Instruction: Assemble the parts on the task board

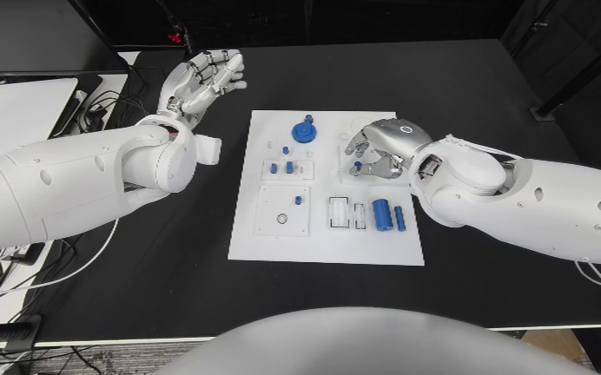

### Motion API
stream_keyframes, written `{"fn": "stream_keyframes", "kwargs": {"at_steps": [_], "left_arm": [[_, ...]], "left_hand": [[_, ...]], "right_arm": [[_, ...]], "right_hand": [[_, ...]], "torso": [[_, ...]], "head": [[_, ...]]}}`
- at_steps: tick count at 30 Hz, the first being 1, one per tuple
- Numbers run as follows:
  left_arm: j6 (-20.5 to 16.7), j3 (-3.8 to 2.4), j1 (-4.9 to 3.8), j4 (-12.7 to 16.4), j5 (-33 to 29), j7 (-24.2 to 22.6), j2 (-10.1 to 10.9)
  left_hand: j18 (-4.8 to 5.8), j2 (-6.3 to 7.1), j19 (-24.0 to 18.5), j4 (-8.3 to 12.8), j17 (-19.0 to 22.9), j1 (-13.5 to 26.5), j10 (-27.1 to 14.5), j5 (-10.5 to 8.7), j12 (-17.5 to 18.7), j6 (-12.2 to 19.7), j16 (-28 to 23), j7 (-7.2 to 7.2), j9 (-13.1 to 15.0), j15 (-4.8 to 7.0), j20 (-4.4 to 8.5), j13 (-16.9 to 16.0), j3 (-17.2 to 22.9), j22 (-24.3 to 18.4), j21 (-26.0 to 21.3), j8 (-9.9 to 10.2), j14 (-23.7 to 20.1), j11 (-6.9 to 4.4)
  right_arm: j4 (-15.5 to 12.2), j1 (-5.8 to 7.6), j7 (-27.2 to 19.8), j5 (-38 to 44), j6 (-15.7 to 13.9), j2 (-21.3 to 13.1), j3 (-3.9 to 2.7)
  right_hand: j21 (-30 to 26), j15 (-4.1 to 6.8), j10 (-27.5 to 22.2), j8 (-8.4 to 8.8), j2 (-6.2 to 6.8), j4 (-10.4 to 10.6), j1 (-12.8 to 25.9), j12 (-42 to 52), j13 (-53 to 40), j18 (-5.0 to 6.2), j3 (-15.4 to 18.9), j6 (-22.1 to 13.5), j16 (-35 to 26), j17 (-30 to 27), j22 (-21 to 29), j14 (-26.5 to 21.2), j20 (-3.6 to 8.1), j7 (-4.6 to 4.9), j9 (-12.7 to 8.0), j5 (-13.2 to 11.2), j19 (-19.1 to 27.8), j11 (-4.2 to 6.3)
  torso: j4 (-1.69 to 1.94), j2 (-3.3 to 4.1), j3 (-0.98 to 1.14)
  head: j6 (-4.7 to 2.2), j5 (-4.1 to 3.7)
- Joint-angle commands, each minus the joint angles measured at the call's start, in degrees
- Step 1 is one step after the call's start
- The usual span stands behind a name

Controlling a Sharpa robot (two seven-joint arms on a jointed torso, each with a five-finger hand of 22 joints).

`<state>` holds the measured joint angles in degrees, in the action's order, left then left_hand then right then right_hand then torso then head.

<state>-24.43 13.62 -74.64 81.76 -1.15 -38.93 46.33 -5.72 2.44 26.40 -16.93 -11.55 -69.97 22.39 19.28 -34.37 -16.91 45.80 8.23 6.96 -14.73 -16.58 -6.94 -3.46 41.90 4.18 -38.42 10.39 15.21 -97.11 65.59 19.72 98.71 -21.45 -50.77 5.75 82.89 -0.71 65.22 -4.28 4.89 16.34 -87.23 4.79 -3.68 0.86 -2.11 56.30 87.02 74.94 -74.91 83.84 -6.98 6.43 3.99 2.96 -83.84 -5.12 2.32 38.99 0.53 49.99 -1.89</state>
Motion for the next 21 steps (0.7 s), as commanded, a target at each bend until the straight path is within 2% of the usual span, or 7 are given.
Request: {"fn": "stream_keyframes", "kwargs": {"at_steps": [1,10,17,21], "left_arm": [[0.5,-0.06,-0.06,0.0,0.0,-6.5,0.0],[0.5,-0.06,-0.05,0.1,0.0,-6.5,0.0],[0.5,-0.06,-0.05,0.0,0.0,-6.5,-0.1],[0.5,-0.06,-0.05,0.0,0.0,-6.4,-0.1]], "left_hand": [[0.52,-0.71,0.2,0.1,0.1,0.0,-0.4,-0.05,-0.3,0.4,0.3,8.77,-0.1,-0.03,0.00,0.1,0.3,-0.1,0.3,-0.3,-0.4,-0.14],[0.52,-0.71,0.2,0.1,0.1,0.0,-0.4,-0.05,-0.3,0.4,0.3,8.77,-0.1,-0.03,0.00,0.1,0.3,-0.1,0.3,-0.3,-0.4,-0.14],[0.52,-0.71,0.2,0.1,0.1,0.0,-0.4,-0.05,-0.3,0.4,0.3,8.77,-0.1,-0.03,0.00,0.1,0.3,-0.1,0.3,-0.3,-0.4,-0.14],[0.52,-0.71,0.2,0.1,0.1,0.0,-0.4,-0.05,-0.3,0.4,0.3,8.77,-0.1,-0.03,0.00,0.1,0.3,-0.1,0.3,-0.3,-0.4,-0.14]], "right_arm": [[0.4,0.06,2.9,0.8,4.1,0.4,-0.02],[0.8,0.05,4.6,0.8,7.3,1.2,-0.01],[0.9,0.04,4.6,0.7,7.7,1.4,-0.01],[0.9,0.04,3.8,0.6,7.0,1.5,-0.01]], "right_hand": [[-0.4,-0.09,-0.3,0.11,0.39,0.3,0.1,-0.4,0.1,1.09,-0.1,-0.1,-0.1,9.0,-12.1,4.9,0.15,-0.02,-0.1,-0.3,-2.3,-0.06],[-0.5,0.07,0.2,0.02,0.15,0.3,0.6,-0.3,0.0,1.12,-0.1,0.3,-0.1,8.9,-12.1,4.9,0.22,0.22,0.0,-0.3,-2.2,0.17],[-0.4,0.62,2.5,-0.81,-0.92,0.2,0.3,0.3,-0.1,1.11,-0.5,2.3,0.0,9.2,-12.1,5.0,0.62,0.42,0.3,-0.3,-2.3,0.88],[-0.3,0.95,3.7,-1.44,-1.53,0.2,0.0,0.6,-0.1,1.09,-0.7,3.9,0.1,9.3,-12.2,5.0,0.90,0.31,0.5,-0.3,-2.3,1.27]], "torso": [[0.09,0.02,0.06],[-0.02,0.04,-0.02],[0.00,0.05,0.00],[0.01,0.04,0.02]], "head": [[-0.11,0.13],[-0.04,0.12],[0.00,0.07],[0.01,0.09]]}}
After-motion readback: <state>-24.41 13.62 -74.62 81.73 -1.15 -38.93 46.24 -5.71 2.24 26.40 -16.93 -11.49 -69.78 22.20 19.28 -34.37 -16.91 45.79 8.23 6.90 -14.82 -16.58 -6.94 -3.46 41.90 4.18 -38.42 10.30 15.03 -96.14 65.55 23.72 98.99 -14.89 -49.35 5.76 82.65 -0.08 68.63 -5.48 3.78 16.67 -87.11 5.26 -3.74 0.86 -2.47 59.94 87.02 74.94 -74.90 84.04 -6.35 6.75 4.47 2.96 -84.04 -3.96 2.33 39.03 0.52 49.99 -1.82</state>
